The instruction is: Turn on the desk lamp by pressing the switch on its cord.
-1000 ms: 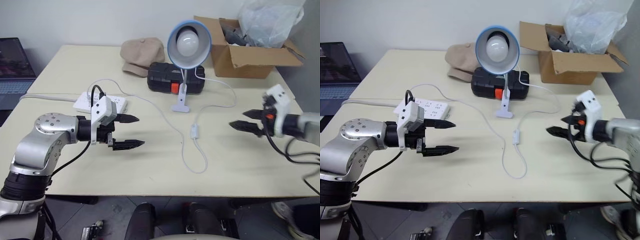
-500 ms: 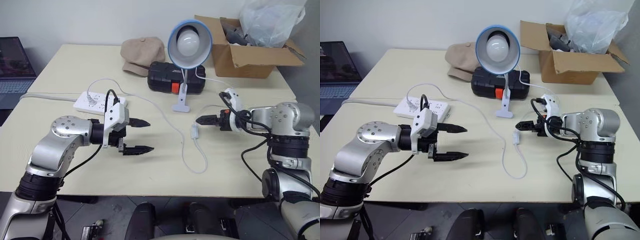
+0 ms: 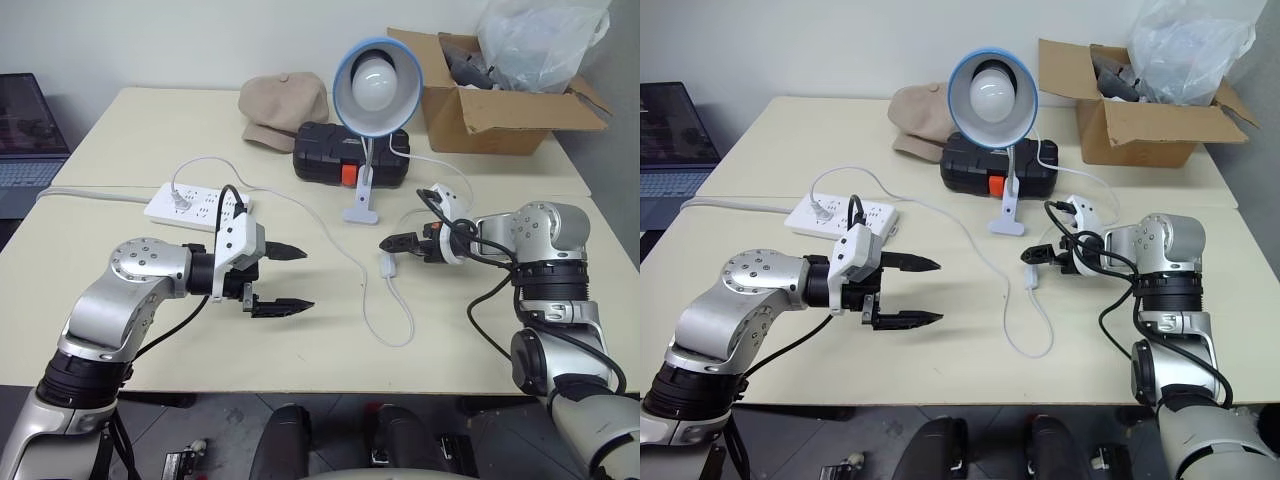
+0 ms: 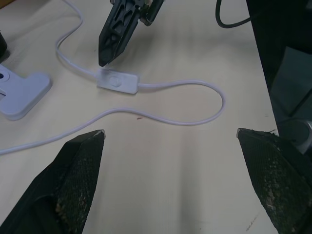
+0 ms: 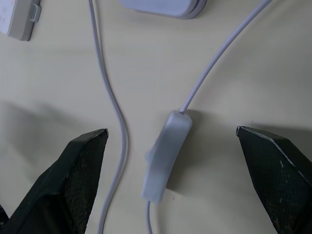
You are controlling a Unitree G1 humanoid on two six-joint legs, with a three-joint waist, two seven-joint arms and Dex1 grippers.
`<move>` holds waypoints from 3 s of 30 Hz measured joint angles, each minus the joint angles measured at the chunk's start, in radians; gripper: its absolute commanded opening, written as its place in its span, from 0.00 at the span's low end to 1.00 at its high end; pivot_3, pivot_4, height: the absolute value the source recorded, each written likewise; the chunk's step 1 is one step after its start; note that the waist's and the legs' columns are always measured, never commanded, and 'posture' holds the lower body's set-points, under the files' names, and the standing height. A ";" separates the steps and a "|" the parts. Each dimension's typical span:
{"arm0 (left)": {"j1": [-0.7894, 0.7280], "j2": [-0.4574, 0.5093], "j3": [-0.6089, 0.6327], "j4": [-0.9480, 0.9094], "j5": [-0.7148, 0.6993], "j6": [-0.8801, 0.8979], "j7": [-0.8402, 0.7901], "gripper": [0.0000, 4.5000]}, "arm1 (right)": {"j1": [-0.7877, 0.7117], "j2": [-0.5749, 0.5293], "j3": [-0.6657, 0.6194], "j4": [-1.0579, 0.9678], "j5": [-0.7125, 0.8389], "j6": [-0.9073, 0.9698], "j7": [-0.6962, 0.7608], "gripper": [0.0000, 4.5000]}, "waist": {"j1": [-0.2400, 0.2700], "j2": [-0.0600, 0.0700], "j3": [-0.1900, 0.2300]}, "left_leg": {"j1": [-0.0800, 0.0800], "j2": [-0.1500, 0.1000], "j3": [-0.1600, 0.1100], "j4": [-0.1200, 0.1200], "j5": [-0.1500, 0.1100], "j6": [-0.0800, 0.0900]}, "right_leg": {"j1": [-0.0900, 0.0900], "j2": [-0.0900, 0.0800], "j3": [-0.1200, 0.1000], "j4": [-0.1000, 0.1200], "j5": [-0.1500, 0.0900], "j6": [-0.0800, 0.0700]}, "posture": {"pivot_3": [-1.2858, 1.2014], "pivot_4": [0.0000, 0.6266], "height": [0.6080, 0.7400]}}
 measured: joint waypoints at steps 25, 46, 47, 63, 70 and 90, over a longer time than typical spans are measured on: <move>0.025 -0.008 0.000 -0.025 -0.001 0.002 0.023 1.00 | -0.040 0.038 0.059 0.100 -0.029 -0.070 0.043 0.46 | -0.002 0.000 0.000 | -0.008 0.001 0.000 0.001 0.000 0.000 | -0.008 0.001 0.000 0.001 0.001 -0.001 | 0.52 0.24 1.00; 0.003 0.006 0.005 0.024 0.013 -0.014 0.019 1.00 | -0.022 0.041 -0.070 0.075 -0.024 -0.066 -0.001 0.08 | -0.001 0.000 0.000 | -0.008 0.001 0.000 0.001 0.000 0.000 | -0.008 0.001 0.000 0.001 0.002 0.000 | 0.52 0.24 1.00; -0.005 0.013 0.006 0.037 0.018 -0.021 0.018 1.00 | -0.021 0.044 -0.090 0.063 -0.023 -0.065 -0.008 0.08 | -0.001 0.000 0.000 | -0.008 0.001 0.000 0.001 0.000 0.000 | -0.009 0.001 0.000 0.001 0.002 0.000 | 0.52 0.24 1.00; -0.367 -0.111 0.044 0.233 -0.150 0.207 -0.001 1.00 | 0.008 0.136 -0.435 -0.331 0.253 0.107 -0.143 0.08 | -0.003 0.000 0.000 | -0.010 0.000 0.000 0.001 0.000 0.000 | -0.010 0.001 -0.001 0.000 0.002 0.001 | 0.52 0.24 1.00; -0.351 -0.261 0.071 0.199 -0.357 0.480 0.094 1.00 | 0.029 0.152 -0.454 -0.374 0.495 0.107 -0.270 0.08 | -0.008 0.000 0.000 | -0.010 0.000 -0.001 0.002 0.000 0.000 | -0.010 0.000 -0.001 0.002 0.002 0.001 | 0.52 0.24 1.00; -0.279 -0.440 0.190 0.237 -0.522 0.643 0.332 1.00 | 0.165 -0.047 -0.194 -0.427 1.179 -0.034 -0.480 0.08 | -0.007 0.000 0.000 | -0.010 0.000 -0.001 0.002 0.000 0.000 | -0.009 0.001 0.000 0.001 0.003 0.001 | 0.52 0.24 1.00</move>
